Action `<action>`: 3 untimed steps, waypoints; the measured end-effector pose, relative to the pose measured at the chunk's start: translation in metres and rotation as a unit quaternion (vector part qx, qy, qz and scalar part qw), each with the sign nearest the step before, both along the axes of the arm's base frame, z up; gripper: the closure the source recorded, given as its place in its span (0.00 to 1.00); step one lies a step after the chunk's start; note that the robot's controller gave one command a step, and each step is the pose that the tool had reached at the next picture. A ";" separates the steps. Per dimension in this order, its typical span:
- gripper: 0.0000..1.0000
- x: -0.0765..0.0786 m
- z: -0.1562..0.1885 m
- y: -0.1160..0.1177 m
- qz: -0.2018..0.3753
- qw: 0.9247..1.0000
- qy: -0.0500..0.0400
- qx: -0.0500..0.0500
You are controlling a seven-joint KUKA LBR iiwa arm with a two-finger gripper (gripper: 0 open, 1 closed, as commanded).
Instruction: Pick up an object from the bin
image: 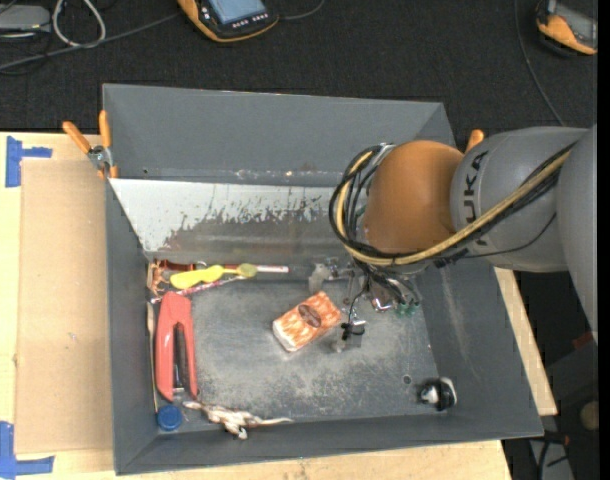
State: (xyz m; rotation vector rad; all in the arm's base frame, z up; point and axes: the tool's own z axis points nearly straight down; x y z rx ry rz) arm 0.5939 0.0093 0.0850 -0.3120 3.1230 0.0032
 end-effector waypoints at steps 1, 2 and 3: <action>1.00 -0.006 -0.015 -0.006 0.027 1.000 0.003 0.000; 1.00 -0.006 -0.014 -0.006 0.026 1.000 0.003 0.001; 1.00 -0.006 0.055 -0.002 0.034 0.999 0.005 0.001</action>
Offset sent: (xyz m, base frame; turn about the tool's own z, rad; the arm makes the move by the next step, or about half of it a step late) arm 0.0000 0.0000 0.0000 0.0000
